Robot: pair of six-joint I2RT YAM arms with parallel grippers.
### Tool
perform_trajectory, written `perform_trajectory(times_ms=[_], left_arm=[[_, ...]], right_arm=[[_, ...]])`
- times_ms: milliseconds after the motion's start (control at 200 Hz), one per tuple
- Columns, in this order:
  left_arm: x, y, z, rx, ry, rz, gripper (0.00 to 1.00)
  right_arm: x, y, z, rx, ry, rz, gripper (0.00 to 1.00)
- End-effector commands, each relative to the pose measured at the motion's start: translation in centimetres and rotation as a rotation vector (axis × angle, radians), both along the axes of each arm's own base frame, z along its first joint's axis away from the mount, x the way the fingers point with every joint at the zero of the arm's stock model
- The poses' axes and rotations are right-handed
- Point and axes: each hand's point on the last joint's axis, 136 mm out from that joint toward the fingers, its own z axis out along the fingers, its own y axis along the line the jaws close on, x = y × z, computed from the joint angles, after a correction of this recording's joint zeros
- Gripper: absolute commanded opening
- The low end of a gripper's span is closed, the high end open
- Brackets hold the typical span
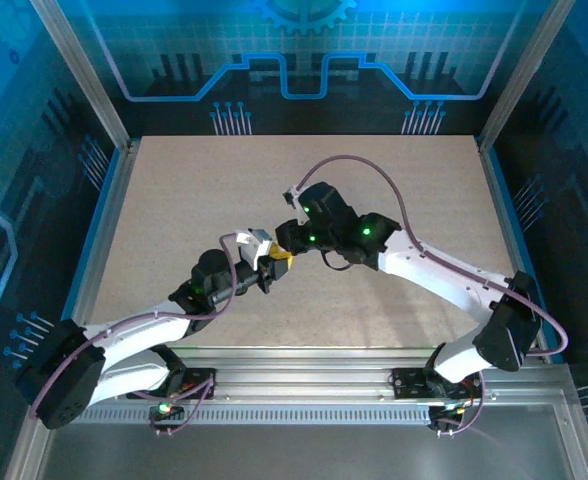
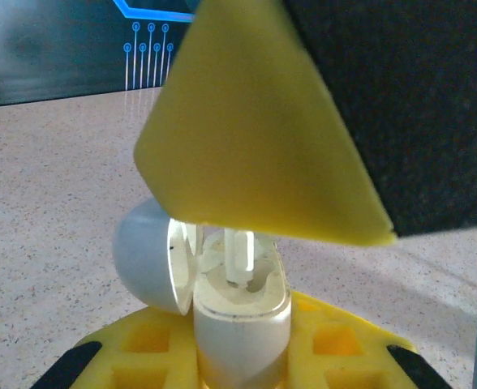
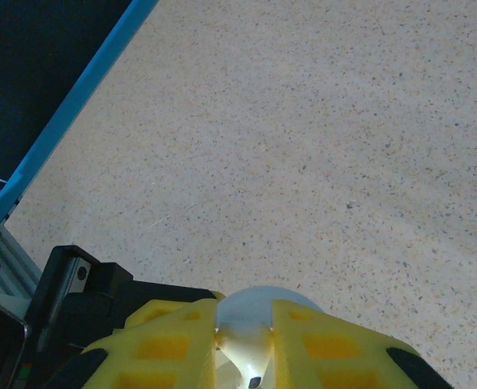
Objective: Insert the wireless bluetooth earbuds into the charging case
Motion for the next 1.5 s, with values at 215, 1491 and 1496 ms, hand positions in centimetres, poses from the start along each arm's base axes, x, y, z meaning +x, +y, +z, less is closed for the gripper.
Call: perform_trajectory(times_ms=[215,1491,1496], left_arm=[[0.0,-0.8,3.5,-0.075,-0.08,-0.027,0.08],[-1.4,0.4,1.7,0.111,-0.103,-0.038,0.08],[-1.4,0.4,1.6,0.113,-0.102,-0.037,0.08]], right_arm=[[-1.6,0.2,0.8,0.012,-0.043,0.07,0.22],[-1.3,-7.7,3.3,-0.003,0.066,-0.022,0.4],[-1.2,-7.8,3.2,-0.005,0.07,-0.024,0.4]])
